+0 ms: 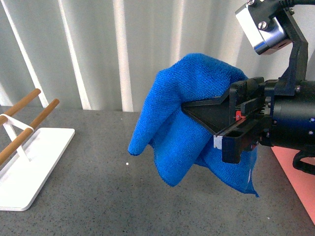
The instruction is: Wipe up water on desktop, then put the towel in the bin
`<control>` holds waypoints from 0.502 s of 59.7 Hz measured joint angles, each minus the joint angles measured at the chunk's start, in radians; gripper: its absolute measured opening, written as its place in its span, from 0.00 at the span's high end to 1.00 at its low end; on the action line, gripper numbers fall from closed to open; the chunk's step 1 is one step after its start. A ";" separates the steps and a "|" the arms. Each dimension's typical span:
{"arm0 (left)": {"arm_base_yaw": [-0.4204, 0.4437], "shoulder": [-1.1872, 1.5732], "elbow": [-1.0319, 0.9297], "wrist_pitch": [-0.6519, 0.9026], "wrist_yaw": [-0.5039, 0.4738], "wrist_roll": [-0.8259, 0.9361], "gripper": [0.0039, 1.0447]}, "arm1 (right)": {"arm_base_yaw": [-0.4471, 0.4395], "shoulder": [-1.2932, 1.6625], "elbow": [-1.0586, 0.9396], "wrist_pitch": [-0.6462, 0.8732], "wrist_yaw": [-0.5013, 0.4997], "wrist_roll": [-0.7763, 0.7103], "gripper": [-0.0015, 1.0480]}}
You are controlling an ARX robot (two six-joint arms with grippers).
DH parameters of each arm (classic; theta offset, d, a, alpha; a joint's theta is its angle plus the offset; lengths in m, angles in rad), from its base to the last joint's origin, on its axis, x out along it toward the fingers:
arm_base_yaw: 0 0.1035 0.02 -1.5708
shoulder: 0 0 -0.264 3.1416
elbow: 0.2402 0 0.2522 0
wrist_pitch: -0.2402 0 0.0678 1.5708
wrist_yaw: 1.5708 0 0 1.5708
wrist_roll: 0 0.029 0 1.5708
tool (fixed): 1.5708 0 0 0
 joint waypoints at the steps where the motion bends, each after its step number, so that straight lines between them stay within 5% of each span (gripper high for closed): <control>1: 0.000 -0.005 0.000 -0.005 0.000 0.000 0.97 | 0.000 0.000 0.000 0.000 0.000 0.000 0.94; 12: 0.000 -0.171 0.000 -0.194 0.002 0.000 0.97 | 0.000 0.001 -0.007 -0.014 -0.002 -0.003 0.94; 30: 0.000 -0.194 0.000 -0.201 0.002 0.000 0.94 | -0.018 0.055 -0.004 -0.022 -0.007 -0.011 0.94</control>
